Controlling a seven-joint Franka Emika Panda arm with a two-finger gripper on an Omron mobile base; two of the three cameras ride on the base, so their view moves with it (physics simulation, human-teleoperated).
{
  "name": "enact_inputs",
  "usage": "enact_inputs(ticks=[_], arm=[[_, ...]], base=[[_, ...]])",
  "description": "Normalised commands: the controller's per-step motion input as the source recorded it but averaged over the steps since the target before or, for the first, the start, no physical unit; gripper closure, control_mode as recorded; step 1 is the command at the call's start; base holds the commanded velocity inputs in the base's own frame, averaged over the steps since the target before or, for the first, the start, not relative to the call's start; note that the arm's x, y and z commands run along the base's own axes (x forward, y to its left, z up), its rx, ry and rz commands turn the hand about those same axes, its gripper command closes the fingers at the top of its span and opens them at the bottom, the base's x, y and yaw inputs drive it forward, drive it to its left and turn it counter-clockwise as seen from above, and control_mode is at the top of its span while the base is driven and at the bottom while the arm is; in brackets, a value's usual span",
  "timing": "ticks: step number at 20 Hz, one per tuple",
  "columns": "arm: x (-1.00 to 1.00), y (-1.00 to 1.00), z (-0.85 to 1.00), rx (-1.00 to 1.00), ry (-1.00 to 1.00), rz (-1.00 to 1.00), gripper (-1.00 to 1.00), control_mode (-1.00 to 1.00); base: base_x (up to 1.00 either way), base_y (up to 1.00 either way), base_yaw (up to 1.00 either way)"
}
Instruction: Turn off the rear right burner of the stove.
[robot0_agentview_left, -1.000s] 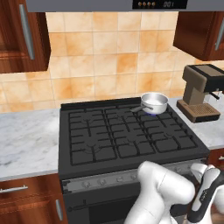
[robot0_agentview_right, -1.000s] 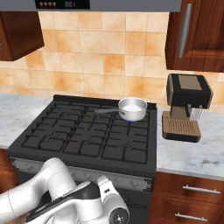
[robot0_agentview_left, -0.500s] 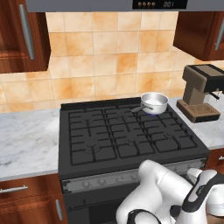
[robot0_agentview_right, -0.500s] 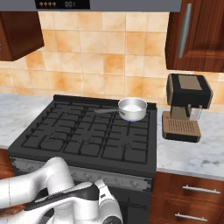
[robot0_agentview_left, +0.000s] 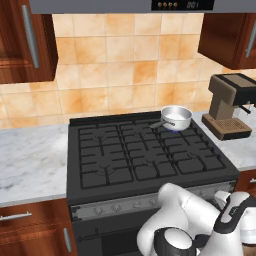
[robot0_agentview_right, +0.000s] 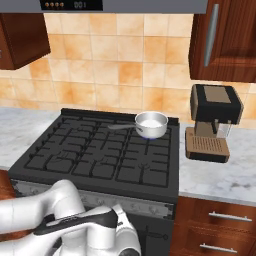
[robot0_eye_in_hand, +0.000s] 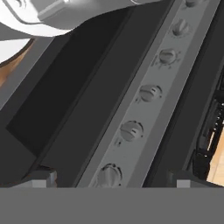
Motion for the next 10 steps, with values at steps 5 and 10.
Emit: enact_inputs(ticks=[5, 10], arm=[[0.14, -0.05, 0.04, 0.12, 0.00, 0.00, -1.00, -1.00], [0.04, -0.02, 0.00, 0.16, 0.00, 0.00, -1.00, -1.00]], base=[[0.00, 0.00, 0.00], [0.00, 0.00, 0.00]])
